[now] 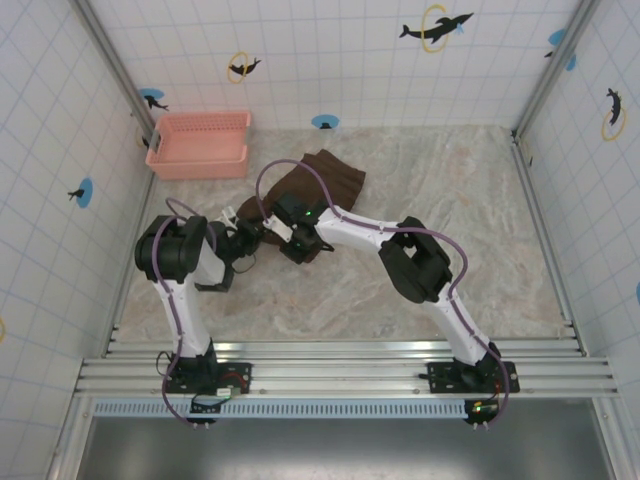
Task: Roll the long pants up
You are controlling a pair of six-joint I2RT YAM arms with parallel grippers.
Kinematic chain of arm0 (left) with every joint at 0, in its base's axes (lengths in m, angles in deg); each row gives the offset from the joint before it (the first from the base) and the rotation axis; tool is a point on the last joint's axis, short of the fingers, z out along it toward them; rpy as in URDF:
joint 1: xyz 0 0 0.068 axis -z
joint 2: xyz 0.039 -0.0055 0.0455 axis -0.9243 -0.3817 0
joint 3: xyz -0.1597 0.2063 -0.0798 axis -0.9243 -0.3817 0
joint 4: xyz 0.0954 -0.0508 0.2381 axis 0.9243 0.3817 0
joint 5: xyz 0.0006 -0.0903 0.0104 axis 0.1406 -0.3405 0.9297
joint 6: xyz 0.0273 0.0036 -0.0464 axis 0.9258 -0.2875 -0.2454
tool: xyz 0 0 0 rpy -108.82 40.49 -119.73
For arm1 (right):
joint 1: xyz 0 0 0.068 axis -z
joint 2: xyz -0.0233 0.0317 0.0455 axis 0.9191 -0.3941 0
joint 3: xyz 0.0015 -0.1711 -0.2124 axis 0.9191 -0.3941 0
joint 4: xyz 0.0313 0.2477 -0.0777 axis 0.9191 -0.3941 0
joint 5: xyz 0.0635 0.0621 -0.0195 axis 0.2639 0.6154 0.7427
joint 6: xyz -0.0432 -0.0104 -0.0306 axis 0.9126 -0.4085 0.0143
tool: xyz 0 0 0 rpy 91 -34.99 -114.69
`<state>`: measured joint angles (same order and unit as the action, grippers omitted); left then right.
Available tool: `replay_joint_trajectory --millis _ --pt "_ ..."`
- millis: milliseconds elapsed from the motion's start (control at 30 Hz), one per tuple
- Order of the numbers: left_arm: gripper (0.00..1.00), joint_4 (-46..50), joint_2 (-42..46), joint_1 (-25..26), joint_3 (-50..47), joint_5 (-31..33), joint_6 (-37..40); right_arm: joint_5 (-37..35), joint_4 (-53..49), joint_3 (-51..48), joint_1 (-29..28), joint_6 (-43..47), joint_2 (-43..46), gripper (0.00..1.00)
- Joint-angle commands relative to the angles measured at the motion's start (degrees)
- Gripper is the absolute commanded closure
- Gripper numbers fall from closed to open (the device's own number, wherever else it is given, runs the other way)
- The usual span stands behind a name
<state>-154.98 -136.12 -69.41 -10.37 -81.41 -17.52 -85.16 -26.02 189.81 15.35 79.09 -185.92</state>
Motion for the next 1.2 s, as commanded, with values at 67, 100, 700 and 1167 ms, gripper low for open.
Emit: replay_joint_trajectory --millis 67,100,700,1167 --pt "1.0 26.24 5.07 -0.87 -3.47 1.21 8.38 0.36 -4.98 -8.11 -1.41 -1.86 -2.75 0.41" --pt "1.0 33.48 7.88 -0.84 -2.68 1.76 9.96 -1.74 -4.31 -9.59 -1.63 -2.45 -0.43 0.16" --pt "1.0 116.28 18.12 3.46 31.69 18.9 23.4 -41.41 -4.31 -11.66 -17.57 -2.77 16.19 0.01" --pt "1.0 128.23 5.44 7.47 45.67 23.86 23.92 -50.48 -8.11 2.88 -22.04 -1.24 3.86 0.01"
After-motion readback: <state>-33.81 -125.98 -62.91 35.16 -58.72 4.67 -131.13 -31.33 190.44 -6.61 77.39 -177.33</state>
